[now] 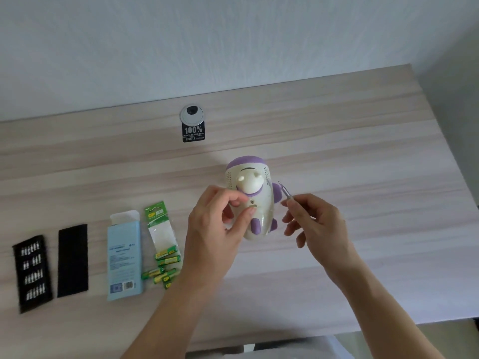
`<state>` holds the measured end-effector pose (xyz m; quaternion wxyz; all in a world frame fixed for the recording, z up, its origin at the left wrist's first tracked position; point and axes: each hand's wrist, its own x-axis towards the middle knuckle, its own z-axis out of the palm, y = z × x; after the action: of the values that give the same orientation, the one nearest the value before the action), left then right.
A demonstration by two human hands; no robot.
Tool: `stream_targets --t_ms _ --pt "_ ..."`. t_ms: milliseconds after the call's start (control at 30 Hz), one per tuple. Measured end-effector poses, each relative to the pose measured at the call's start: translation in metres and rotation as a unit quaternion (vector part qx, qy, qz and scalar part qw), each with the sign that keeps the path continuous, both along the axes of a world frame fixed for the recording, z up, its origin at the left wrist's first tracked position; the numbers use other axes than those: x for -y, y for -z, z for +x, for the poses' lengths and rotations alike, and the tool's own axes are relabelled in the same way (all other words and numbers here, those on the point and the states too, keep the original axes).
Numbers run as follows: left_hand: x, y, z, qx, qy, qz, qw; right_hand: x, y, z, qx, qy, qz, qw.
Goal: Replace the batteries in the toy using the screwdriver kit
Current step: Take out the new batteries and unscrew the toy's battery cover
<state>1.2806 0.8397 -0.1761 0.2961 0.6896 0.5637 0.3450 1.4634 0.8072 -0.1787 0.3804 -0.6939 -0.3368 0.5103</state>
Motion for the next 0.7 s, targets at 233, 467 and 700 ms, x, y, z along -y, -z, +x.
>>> stream_targets --t_ms 233,467,700 --pt "0.000 0.001 0.008 0.000 -0.015 -0.006 1.000 -0.014 0.010 -0.003 -0.020 -0.054 0.027 0.998" --pt "0.001 0.003 0.009 -0.010 -0.032 -0.011 0.999 -0.017 0.012 -0.004 -0.037 -0.076 0.053 0.995" --pt "0.004 0.001 0.014 -0.025 -0.061 -0.014 0.998 -0.017 0.010 -0.004 -0.064 -0.082 0.056 0.993"
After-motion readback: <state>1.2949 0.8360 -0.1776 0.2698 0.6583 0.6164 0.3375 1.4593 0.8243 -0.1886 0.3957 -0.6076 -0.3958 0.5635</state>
